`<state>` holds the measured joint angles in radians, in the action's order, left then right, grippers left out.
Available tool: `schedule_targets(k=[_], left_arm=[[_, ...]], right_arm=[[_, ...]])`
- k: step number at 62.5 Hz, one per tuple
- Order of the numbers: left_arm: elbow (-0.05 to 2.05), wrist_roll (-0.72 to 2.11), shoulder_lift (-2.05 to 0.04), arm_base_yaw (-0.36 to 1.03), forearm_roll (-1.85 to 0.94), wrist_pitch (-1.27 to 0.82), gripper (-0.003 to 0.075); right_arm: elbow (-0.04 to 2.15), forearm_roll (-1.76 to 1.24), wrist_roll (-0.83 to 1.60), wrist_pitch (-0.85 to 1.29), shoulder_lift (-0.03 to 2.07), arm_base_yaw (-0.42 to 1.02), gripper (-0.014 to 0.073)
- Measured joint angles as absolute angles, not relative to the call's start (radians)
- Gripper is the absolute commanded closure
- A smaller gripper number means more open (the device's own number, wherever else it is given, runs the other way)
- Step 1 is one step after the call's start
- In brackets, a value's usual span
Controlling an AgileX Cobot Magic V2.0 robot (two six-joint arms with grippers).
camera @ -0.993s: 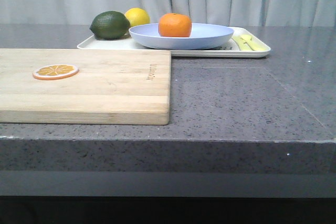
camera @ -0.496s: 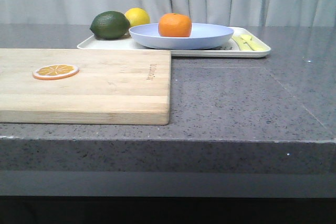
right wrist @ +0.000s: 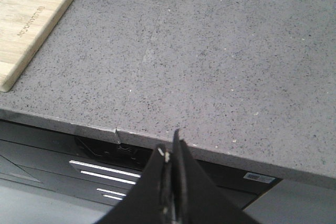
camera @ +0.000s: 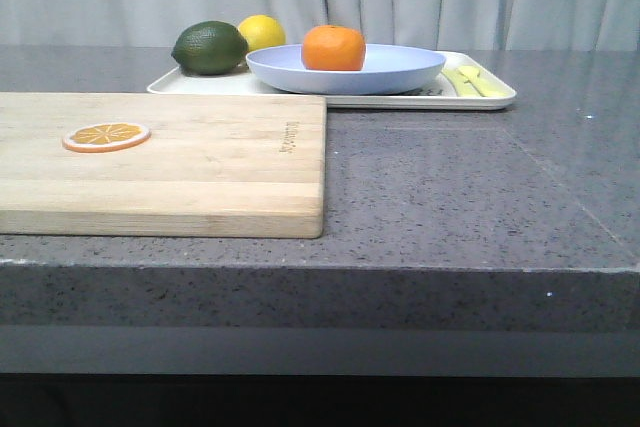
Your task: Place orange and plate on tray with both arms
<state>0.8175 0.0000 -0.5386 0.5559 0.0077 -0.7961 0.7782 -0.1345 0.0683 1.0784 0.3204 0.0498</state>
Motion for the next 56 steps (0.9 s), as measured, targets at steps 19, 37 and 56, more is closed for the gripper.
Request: schedule_targets(k=[19, 37, 56], left_arm=[[0.817, 0.000, -0.539, 0.556, 0.008, -0.796, 0.0740], [0.730, 0.000, -0.448, 0.511, 0.000, -0.713, 0.0740], [0.349, 0.000, -0.141, 0.203, -0.008, -0.381, 0.0740]], right_arm=[[0.778, -0.135, 0.068, 1.082, 0.320, 0.050, 0.0711], [0.778, -0.135, 0.066, 1.082, 0.320, 0.050, 0.0711], [0.778, -0.135, 0.066, 1.082, 0.320, 0.050, 0.0711]])
